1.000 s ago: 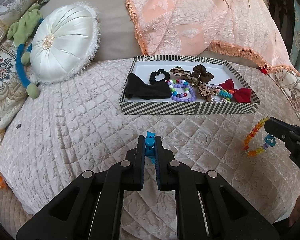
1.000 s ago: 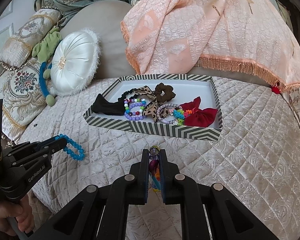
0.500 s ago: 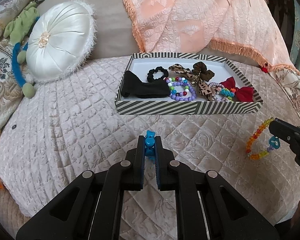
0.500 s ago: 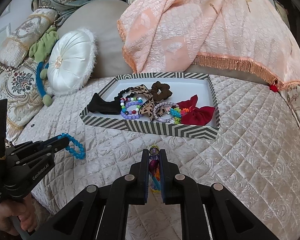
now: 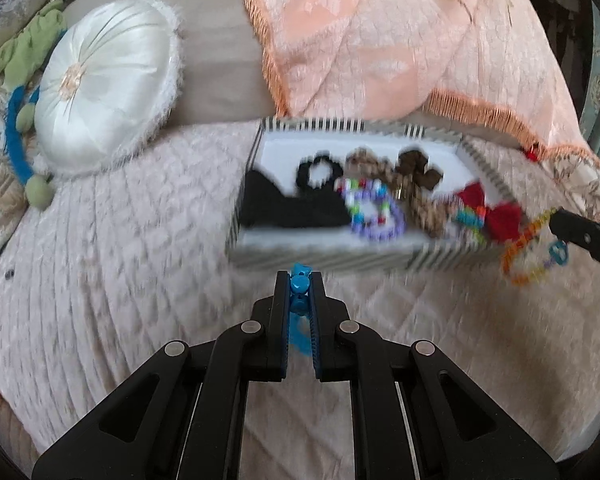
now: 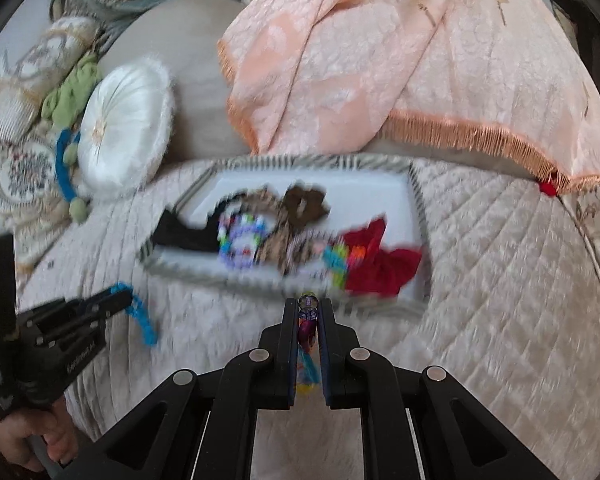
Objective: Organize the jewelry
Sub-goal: 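Lower both bracelets into the striped tray and open both grippers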
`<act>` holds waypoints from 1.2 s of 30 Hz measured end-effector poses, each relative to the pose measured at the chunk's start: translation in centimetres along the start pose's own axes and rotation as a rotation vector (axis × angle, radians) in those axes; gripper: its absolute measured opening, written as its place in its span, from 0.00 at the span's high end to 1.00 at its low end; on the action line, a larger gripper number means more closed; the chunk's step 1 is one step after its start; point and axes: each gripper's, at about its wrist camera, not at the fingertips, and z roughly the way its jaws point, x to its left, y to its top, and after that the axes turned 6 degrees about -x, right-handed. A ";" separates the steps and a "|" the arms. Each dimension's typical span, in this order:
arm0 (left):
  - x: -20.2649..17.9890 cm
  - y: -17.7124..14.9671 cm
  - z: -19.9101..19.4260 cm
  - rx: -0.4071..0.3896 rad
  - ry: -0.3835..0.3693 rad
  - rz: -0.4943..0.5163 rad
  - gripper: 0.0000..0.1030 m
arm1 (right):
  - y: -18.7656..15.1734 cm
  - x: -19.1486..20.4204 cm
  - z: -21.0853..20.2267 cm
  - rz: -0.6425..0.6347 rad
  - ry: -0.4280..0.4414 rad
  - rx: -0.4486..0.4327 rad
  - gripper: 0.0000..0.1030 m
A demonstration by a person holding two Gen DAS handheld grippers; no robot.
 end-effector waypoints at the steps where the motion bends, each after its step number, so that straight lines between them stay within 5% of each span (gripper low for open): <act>1: 0.0 0.7 0.0 -0.010 -0.004 -0.001 0.93 | 1.0 -0.4 0.1 0.006 -0.006 -0.015 0.92; 8: -1.4 6.9 2.0 -0.071 -0.037 0.006 0.93 | 6.0 -2.9 3.5 0.090 -0.013 -0.099 0.92; 15: -4.2 10.2 6.7 -0.025 -0.150 -0.031 0.93 | 7.2 -4.6 10.2 0.142 0.004 -0.049 0.92; 26: -3.1 7.5 14.6 0.116 -0.069 0.000 0.92 | 5.4 -8.2 15.4 0.242 -0.045 0.051 0.92; 29: -3.3 7.1 14.2 0.107 -0.060 0.044 0.79 | 5.4 -7.7 15.4 0.224 -0.055 0.051 0.90; 32: -3.5 6.8 13.0 0.065 -0.041 0.087 0.51 | 5.7 -7.2 14.7 0.210 -0.064 0.020 0.67; 33: -3.4 6.8 12.5 0.049 -0.030 0.094 0.48 | 5.9 -7.1 14.5 0.208 -0.071 0.006 0.60; 36: -2.9 6.9 11.3 0.041 -0.021 0.095 0.48 | 6.3 -6.5 13.1 0.193 -0.078 -0.029 0.60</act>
